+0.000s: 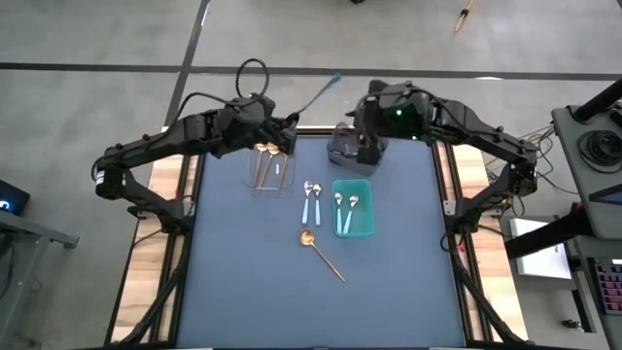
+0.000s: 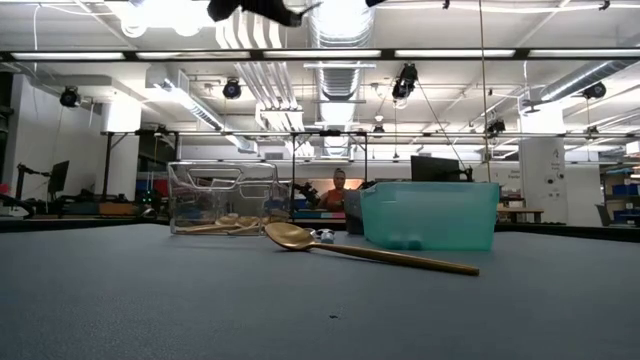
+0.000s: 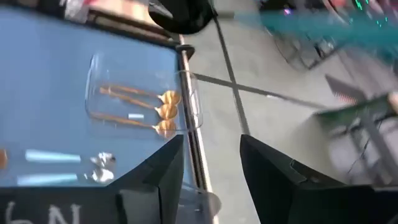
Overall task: Sort silverware by color (type)
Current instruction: Put the blue spoon into the black bin
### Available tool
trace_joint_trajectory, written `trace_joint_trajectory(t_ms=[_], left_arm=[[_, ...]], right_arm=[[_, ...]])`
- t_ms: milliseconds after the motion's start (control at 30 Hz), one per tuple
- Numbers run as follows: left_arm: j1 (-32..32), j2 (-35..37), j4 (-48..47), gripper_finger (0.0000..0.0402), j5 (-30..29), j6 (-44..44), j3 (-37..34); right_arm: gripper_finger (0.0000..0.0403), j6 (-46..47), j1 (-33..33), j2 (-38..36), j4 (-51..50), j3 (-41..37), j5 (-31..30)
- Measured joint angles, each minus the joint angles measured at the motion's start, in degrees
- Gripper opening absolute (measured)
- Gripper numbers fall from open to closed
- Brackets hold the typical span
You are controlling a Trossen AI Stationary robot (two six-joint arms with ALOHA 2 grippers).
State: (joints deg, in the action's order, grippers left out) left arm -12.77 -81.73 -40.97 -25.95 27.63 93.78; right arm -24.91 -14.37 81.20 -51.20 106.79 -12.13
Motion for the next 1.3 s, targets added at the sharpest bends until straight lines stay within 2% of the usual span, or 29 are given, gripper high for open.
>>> trace_joint_trajectory(t_ms=[133,300,467,700,1067,1300], left_arm=[[-0.5,-1.3,-7.2,0.0,8.0,6.8,0.0],[-0.1,-3.3,-8.4,0.0,20.3,9.6,0.0],[-0.1,-4.0,-10.0,0.0,25.7,9.3,0.0],[0.0,-4.0,-12.8,0.0,29.1,9.7,0.0],[1.4,-4.1,-14.3,0.0,31.2,10.6,-0.1],[1.5,-4.4,-14.6,0.0,31.2,10.4,-0.2]], right_arm=[[0.0142,-8.4,2.3,1.3,0.1,-0.1,0.1],[0.0144,-16.5,5.6,3.7,0.8,-0.1,0.1],[0.0151,-19.6,8.4,6.7,0.7,-0.1,0.0],[0.0148,-22.7,10.0,10.2,0.6,-0.1,-6.4],[0.0126,-23.1,10.1,13.1,0.5,-0.1,-7.4],[0.0092,-23.2,10.8,13.1,0.5,-0.1,-7.4]])
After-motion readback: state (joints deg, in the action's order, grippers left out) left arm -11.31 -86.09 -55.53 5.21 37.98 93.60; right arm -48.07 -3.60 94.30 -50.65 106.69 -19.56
